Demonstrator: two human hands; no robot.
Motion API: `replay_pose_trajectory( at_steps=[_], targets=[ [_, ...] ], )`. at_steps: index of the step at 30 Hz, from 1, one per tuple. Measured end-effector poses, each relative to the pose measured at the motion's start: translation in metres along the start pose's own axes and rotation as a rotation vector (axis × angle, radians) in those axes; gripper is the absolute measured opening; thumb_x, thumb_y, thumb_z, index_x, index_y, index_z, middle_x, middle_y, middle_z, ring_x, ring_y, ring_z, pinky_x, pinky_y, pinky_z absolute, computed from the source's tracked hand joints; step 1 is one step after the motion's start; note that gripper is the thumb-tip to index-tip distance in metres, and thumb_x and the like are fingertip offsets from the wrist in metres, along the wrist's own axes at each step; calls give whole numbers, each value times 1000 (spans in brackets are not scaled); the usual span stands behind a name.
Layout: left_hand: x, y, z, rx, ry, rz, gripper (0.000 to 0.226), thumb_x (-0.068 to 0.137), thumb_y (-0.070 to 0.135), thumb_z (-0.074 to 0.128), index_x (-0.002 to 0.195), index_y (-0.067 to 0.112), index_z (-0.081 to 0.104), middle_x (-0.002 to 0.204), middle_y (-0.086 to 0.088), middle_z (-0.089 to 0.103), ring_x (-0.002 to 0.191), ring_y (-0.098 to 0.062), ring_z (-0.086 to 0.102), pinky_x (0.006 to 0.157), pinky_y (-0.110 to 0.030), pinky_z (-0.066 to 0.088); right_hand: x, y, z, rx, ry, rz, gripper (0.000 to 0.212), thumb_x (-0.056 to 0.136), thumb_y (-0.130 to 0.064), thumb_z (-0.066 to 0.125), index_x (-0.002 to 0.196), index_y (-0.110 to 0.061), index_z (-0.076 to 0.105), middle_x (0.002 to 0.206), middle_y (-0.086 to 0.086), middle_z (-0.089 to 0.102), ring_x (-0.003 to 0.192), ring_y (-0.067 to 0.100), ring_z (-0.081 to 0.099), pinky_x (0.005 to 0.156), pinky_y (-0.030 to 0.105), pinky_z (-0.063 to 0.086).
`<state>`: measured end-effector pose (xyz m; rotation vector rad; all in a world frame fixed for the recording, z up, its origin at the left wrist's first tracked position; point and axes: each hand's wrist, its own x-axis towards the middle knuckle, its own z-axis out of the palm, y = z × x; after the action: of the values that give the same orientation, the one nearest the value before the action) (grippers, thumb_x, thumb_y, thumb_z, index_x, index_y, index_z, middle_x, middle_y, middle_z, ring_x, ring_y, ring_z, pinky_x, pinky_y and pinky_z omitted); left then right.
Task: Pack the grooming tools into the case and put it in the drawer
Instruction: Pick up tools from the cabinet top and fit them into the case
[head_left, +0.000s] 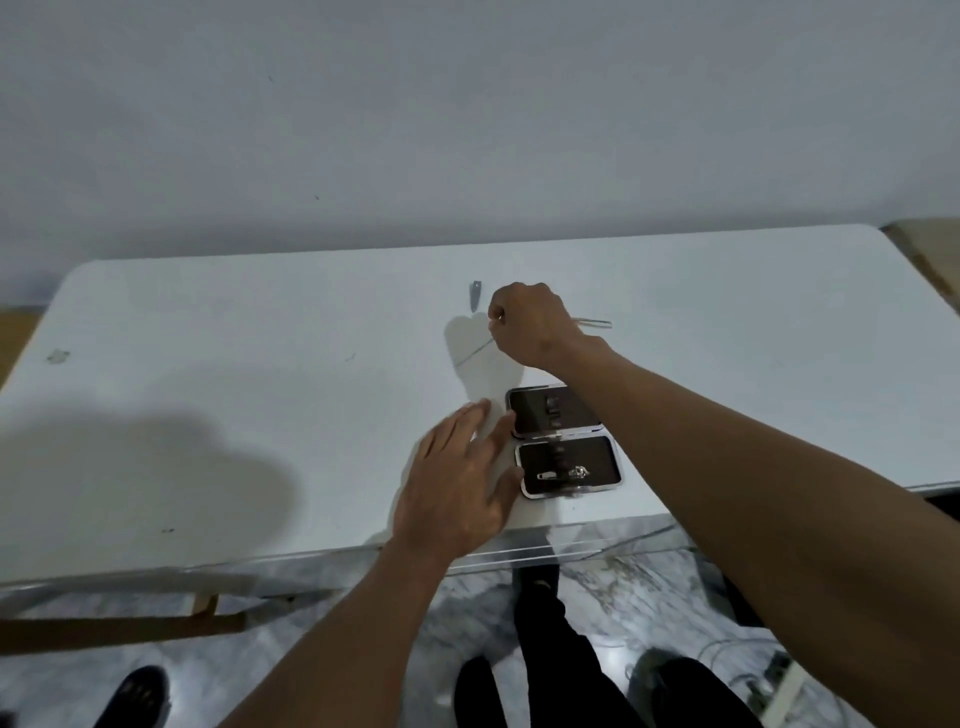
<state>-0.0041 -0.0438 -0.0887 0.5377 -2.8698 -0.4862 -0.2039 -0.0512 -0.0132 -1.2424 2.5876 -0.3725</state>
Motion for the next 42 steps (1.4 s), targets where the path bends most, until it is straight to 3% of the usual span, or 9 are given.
replay_pose_trajectory(
  at_steps=[6,9,15,19,24,28,31,34,42],
  targets=[
    [0,1,1,-12,-14,-36,58,94,52,40,148,30,36,155,-2,36,143,-20,31,116,-33,23,46,-14,0,26,-9,38,15,84,-4,47,88,-1,61,94,16,69,88,37,65,69,31,49],
    [0,0,-1,-50,-9,-31,58,93,51,45,146,28,39,154,-3,39,141,-21,35,114,-37,32,66,-22,0,31,-30,73,11,86,1,48,77,-6,47,86,14,59,95,37,62,67,30,40],
    [0,-1,3,-105,28,-35,58,90,49,50,144,29,43,154,-1,39,142,-19,35,110,-40,36,85,-30,4,18,-57,80,10,85,2,49,90,-7,52,107,19,62,102,37,61,72,31,42],
    [0,-1,4,-99,49,-28,58,91,48,51,145,29,42,154,-1,39,142,-19,35,113,-37,32,87,-29,0,106,-99,133,18,80,2,52,70,-9,42,84,12,55,86,33,59,68,29,43],
    [2,1,1,-31,39,-25,59,92,50,47,146,28,41,153,-3,41,141,-20,35,115,-31,23,70,-14,-20,402,-84,217,13,75,-7,66,87,-1,69,76,13,72,71,25,71,70,30,59],
    [3,2,3,-69,96,-29,57,88,45,52,141,24,50,147,-5,48,136,-22,43,112,-34,32,30,5,-40,549,-93,226,17,73,-14,80,69,-10,65,64,7,70,61,17,71,47,17,48],
    [3,-1,5,-74,104,-32,57,87,45,51,140,23,52,146,-5,49,135,-23,44,110,-36,36,0,20,-44,676,-42,245,20,67,-5,83,62,-6,63,66,14,67,64,25,67,66,36,62],
    [2,-1,6,-68,76,-44,59,87,47,48,141,24,50,149,-4,46,137,-21,41,111,-37,35,-33,33,-46,626,-31,251,27,66,-11,86,56,-12,60,61,6,60,58,18,54,59,32,49],
    [2,0,5,-60,70,-42,60,87,49,45,141,25,49,148,-5,47,137,-23,41,110,-40,35,-90,64,-46,471,-89,141,16,73,-12,80,87,-9,72,74,4,69,61,14,66,61,20,49]
  ],
)
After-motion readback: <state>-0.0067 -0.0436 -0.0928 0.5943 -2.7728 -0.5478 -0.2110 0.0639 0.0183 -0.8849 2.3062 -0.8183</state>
